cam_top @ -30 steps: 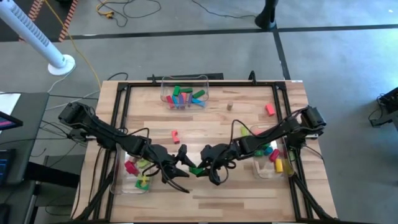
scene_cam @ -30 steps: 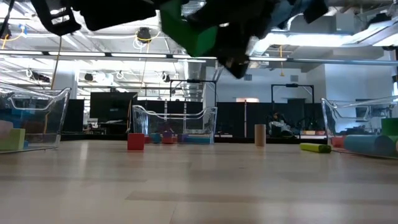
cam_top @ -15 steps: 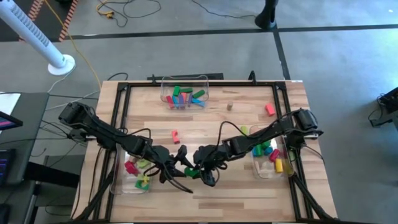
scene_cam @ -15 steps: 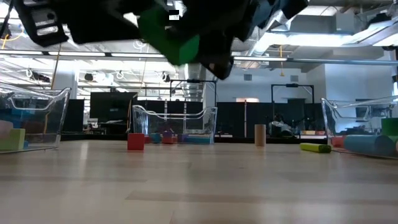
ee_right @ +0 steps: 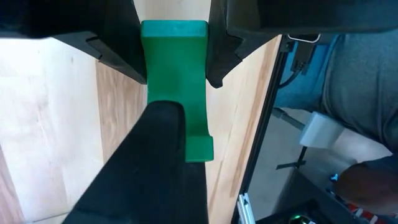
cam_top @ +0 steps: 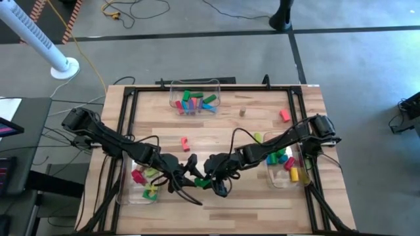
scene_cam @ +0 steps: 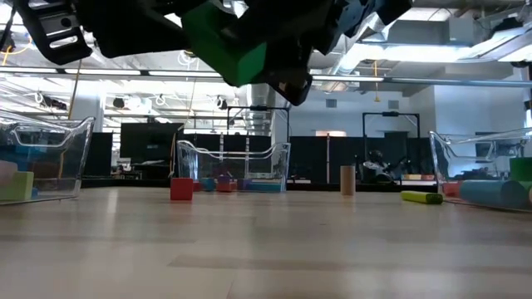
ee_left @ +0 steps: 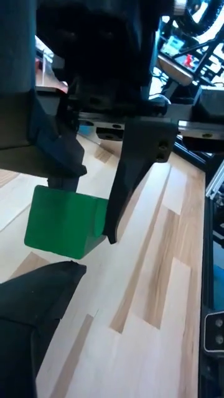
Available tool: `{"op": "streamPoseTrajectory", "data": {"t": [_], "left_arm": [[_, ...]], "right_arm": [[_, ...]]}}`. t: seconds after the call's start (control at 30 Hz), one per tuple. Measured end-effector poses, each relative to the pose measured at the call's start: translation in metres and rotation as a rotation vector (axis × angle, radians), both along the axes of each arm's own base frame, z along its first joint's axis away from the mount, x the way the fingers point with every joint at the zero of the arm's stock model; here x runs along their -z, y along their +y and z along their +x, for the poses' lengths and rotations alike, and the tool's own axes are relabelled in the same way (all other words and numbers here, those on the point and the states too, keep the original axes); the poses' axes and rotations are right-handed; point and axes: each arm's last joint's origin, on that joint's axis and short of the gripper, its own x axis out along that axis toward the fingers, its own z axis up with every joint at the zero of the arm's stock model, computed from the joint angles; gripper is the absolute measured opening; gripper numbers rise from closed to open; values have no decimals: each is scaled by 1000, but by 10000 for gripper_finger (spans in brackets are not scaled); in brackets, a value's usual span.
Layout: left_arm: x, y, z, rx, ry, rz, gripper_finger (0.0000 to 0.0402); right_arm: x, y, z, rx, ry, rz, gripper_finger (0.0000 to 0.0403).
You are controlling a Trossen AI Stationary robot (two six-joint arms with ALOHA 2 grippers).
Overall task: Sort blocks by size
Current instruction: Put the green arc block into the left transparent bin
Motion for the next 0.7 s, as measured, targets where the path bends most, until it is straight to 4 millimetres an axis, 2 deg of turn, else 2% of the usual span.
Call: {"op": "streamPoseTrajectory", "data": {"t": [0.4, 0.7], "left_arm": [[-1, -8, -3, 27, -38, 81, 149], [-2, -11, -4, 18, -53, 101, 139]], "right_arm": [[-3, 1, 2, -5, -30, 12, 166], [-3, 1, 2, -8, -31, 13, 166]]}}
